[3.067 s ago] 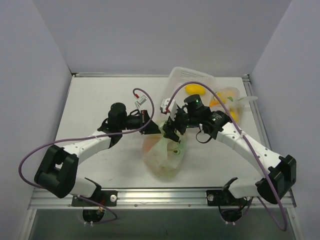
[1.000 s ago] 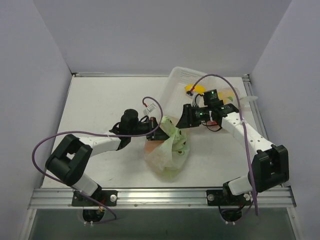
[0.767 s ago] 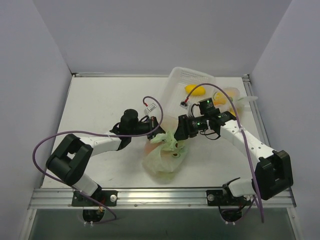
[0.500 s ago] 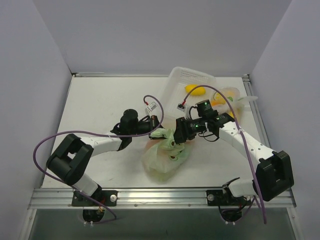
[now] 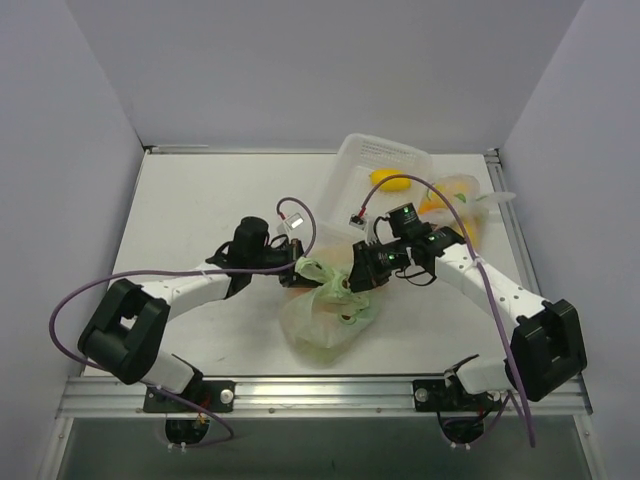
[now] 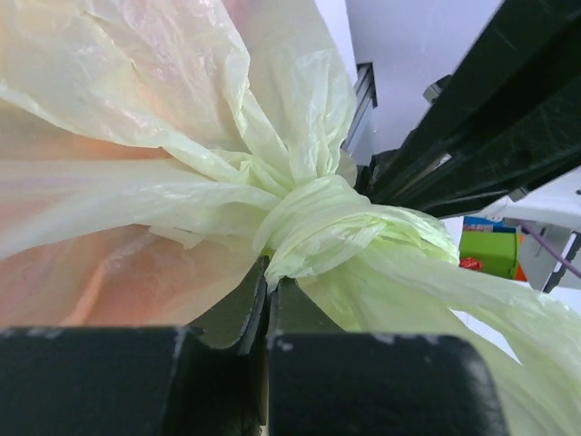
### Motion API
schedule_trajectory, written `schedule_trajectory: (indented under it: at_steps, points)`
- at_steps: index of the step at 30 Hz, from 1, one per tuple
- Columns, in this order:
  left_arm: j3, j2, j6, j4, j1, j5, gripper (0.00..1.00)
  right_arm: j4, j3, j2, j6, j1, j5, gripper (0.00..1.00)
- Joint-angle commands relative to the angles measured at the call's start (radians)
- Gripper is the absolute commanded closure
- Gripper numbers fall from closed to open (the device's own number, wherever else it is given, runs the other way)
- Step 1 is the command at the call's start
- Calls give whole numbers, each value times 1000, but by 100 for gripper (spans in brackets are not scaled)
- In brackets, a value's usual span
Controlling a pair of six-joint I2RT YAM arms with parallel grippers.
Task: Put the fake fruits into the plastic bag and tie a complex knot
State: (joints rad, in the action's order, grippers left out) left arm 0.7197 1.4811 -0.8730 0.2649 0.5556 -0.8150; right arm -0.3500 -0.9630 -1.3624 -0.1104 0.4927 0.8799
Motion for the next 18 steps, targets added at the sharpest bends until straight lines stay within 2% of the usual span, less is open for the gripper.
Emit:
schedule_trajectory:
  at_steps: [1,3,5,8,9,10,12,14,18]
  points:
    - [87,-4,103,-175,20,-48,100,-47,-8,26,40,46,19,94]
    - [96,22,88,-162,33,-75,100,-44,-14,-3,40,58,33,93]
    - [69,24,-11,-32,50,-101,100,-21,-19,-21,20,75,33,92]
    - [37,31,-162,185,64,-118,100,38,-17,-41,-33,75,24,73]
    - [29,38,-200,247,66,-118,100,57,-14,-38,-47,76,16,59]
    - [26,42,-234,298,67,-118,100,93,-14,-35,-61,73,5,51]
    - [18,61,-322,437,66,-116,100,138,-13,-35,-116,70,8,45]
    - [21,71,-374,525,67,-121,100,195,-25,-40,-144,69,-4,44]
    - [35,65,-365,545,60,-142,100,301,-113,-90,-236,50,-7,45]
